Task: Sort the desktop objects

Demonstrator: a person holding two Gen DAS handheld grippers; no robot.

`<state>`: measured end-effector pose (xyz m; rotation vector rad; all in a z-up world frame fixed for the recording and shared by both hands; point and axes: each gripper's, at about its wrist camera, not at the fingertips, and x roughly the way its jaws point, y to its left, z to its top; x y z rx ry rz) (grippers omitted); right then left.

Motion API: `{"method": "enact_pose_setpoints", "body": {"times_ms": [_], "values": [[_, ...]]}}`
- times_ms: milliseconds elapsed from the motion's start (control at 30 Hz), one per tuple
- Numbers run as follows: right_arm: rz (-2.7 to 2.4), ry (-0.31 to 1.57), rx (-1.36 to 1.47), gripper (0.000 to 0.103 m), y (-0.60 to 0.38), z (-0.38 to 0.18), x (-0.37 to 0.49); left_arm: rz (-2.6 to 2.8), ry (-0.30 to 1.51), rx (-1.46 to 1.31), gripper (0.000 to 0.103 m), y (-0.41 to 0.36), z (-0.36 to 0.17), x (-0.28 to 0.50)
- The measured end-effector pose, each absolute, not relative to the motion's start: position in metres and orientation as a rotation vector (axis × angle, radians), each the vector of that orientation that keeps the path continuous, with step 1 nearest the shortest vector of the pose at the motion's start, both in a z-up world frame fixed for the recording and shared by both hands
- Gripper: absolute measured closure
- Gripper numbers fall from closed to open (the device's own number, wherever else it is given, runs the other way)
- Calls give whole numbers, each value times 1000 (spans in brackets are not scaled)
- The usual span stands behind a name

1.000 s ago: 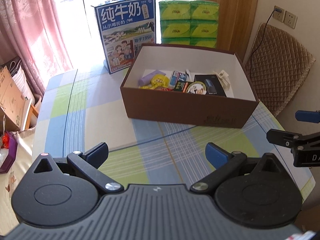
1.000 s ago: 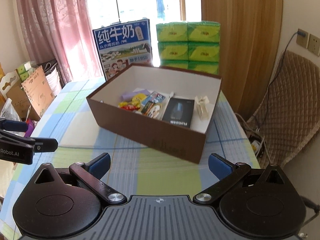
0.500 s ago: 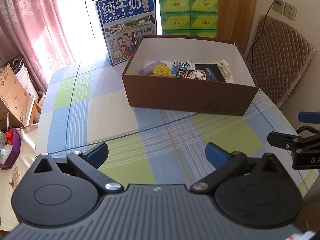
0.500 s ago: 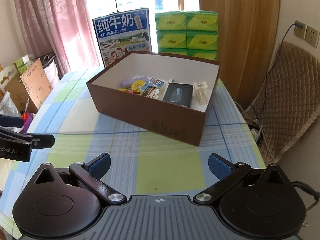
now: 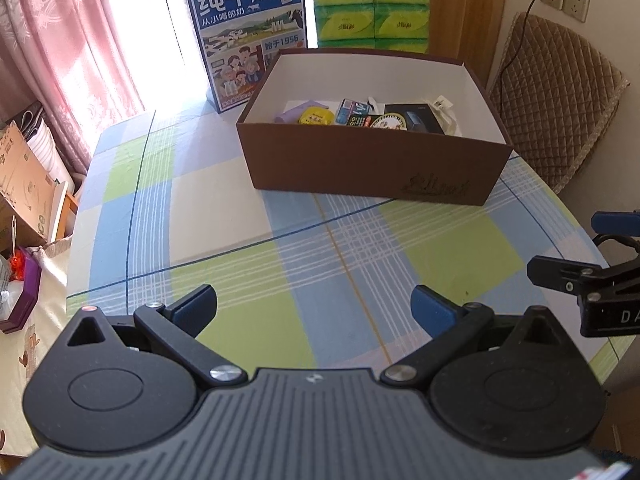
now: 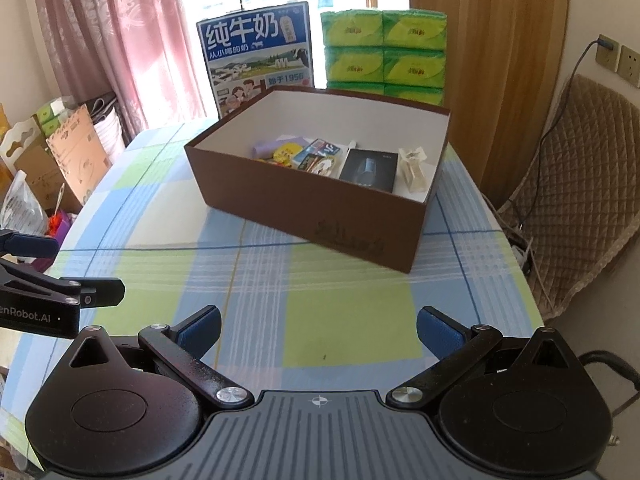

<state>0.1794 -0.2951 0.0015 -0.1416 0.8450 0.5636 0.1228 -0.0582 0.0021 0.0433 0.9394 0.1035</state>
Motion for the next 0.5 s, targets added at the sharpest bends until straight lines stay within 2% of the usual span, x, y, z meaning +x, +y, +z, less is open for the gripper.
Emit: {"method": "enact_pose_setpoints", "body": {"times_ms": [500], "values": [[552,874,-132,2,-294,-6,181,86,950,39,1,-57,-5,128]]}}
